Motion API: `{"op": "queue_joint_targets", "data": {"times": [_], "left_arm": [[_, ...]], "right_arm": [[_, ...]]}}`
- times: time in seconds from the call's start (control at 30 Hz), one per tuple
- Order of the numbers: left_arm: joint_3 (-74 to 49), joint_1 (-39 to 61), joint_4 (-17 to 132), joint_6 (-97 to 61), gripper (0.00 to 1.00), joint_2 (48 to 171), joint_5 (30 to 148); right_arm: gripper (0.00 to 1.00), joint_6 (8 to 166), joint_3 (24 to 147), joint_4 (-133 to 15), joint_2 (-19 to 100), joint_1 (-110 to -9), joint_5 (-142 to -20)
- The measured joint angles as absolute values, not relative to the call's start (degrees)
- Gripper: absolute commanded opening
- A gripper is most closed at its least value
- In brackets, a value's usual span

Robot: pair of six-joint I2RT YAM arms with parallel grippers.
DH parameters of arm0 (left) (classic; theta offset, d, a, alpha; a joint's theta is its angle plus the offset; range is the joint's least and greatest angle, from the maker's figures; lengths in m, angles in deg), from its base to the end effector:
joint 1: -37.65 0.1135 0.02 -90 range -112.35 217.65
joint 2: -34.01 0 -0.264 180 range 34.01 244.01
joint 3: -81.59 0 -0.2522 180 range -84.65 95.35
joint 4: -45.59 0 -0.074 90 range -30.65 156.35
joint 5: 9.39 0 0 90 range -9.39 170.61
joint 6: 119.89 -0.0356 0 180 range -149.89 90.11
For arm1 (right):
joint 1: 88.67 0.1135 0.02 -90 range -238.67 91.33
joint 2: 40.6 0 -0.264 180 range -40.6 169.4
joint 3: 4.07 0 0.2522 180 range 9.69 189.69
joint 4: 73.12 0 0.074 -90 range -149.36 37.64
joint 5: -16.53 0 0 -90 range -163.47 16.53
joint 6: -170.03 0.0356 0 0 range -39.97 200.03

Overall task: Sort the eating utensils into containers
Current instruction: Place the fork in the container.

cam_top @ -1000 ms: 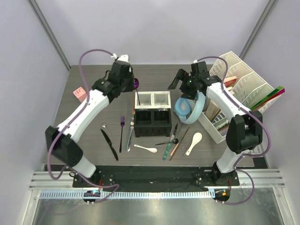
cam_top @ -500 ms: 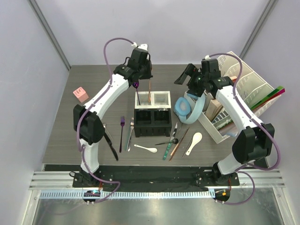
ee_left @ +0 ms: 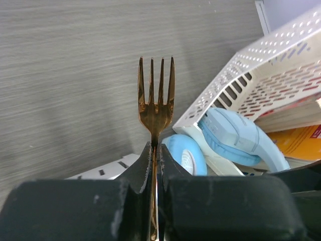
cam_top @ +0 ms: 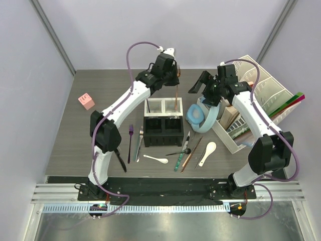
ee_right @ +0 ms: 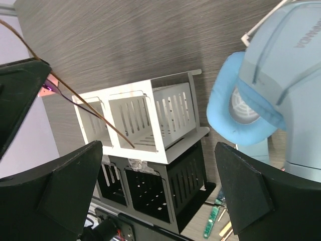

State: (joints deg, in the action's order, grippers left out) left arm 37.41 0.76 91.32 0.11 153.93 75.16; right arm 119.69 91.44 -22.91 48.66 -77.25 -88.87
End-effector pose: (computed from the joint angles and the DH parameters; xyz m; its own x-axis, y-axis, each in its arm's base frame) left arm 0.3933 -0.2909 0.3570 -0.6104 -0.1642 -0.7749 0.2615 0.8816 -0.3928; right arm 0.3366 0.0776 0.3297 -0.7652 0.4732 -0.4365 0.1431 0.7861 0.6013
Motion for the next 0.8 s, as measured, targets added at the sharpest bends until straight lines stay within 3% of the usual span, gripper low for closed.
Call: {"op": "queue_joint_targets", "data": {"times": [0.5, 0.8], "left_arm": [[24.32, -0.61, 78.86, -2.4, 0.0, 155.18, 73.13], [13.15, -2.67, 69.37, -4.92, 0.0, 149.73, 71.14]], "right_arm": [[1.0, 118.1, 90.85, -20.33, 48.68, -79.72, -90.57], [1.0, 118.1, 86.57, -21.21, 46.97, -79.68, -90.24]]}}
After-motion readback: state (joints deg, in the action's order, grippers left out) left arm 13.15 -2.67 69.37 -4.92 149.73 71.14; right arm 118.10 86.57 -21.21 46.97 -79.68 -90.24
